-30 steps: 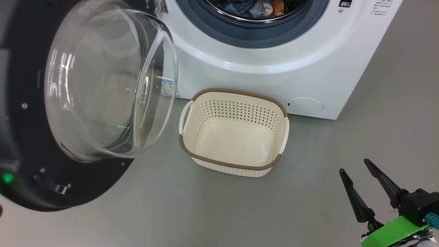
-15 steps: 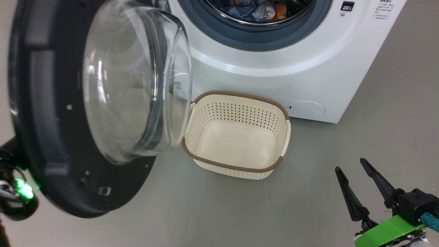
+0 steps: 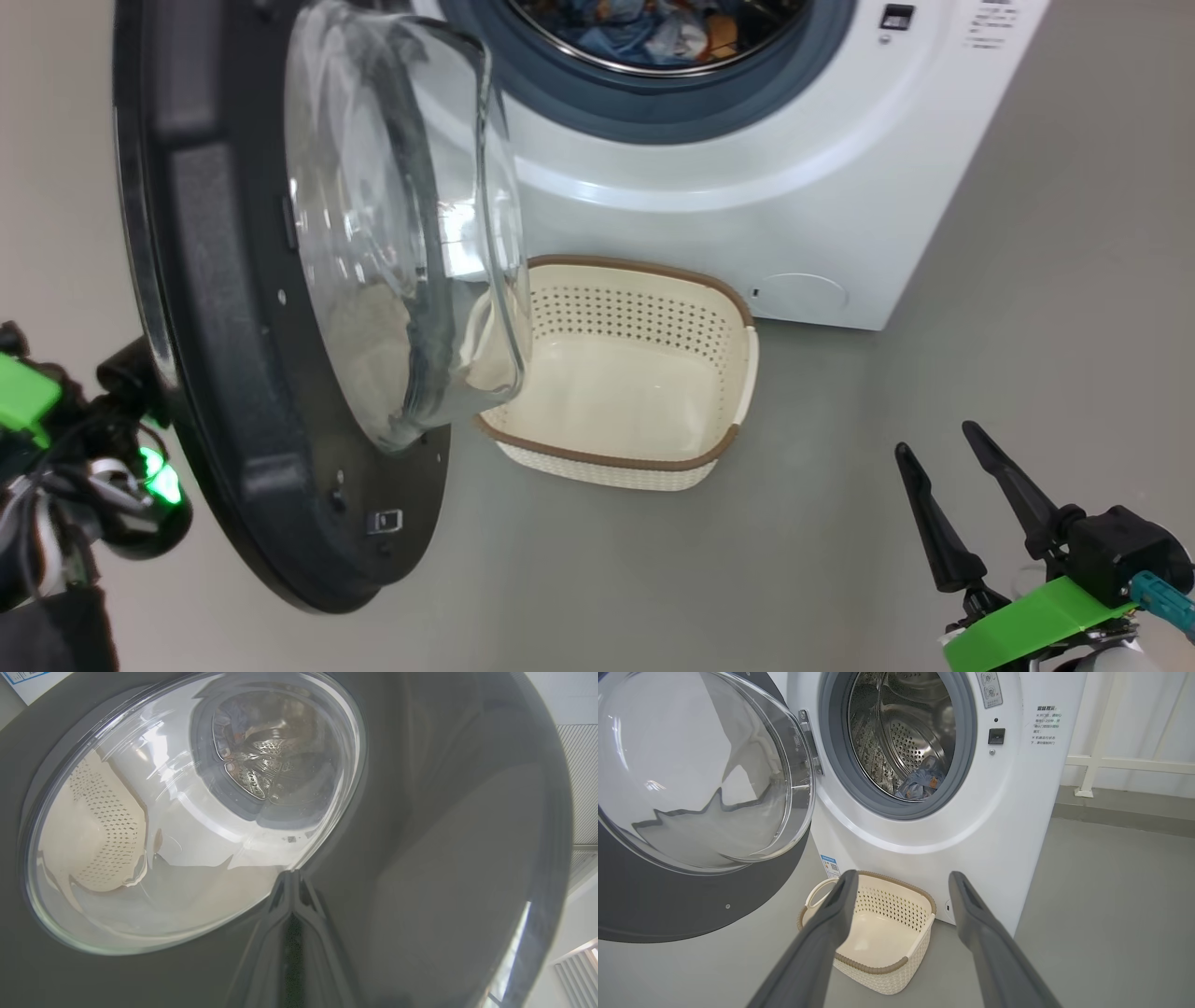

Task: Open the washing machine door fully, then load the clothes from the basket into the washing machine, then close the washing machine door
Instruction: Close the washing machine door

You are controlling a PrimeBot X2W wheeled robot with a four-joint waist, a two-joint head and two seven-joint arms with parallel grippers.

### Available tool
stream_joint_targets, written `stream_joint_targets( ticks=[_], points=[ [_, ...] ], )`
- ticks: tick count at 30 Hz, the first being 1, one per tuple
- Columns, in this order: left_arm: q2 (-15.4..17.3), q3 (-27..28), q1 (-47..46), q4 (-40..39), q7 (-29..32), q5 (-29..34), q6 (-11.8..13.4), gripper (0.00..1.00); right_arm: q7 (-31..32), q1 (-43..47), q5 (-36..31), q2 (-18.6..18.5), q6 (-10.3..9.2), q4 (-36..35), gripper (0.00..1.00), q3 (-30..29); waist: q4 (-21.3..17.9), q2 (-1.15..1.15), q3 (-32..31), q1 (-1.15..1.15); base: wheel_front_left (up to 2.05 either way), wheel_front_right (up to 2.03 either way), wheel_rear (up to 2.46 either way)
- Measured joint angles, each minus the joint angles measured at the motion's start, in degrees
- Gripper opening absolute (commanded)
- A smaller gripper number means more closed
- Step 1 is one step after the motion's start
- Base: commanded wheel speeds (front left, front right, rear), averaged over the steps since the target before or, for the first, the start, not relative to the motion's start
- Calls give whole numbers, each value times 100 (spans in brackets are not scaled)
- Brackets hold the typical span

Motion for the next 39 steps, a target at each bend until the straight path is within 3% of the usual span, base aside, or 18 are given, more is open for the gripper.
stream_joint_targets(
  ticks=[5,15,28,39],
  points=[
    [1,-210,-96,155,-345,-31,-51,0,0,-1,-1,55,0,19,100,-5,-188,0,-12,0,0,0,0],
    [8,-779,-542,745,-1337,-433,-397,0,0,-41,-1,174,0,68,100,-5,-723,0,-52,0,0,0,0],
    [-10,-1429,-1138,1879,-2354,-435,-1150,0,0,-136,-1,243,0,100,100,25,-1315,0,-146,0,0,0,0],
    [-11,-1522,-1435,2852,-2669,-427,-1670,0,0,-136,-8,254,0,129,100,46,-1695,0,-294,0,0,0,0]
  ],
)
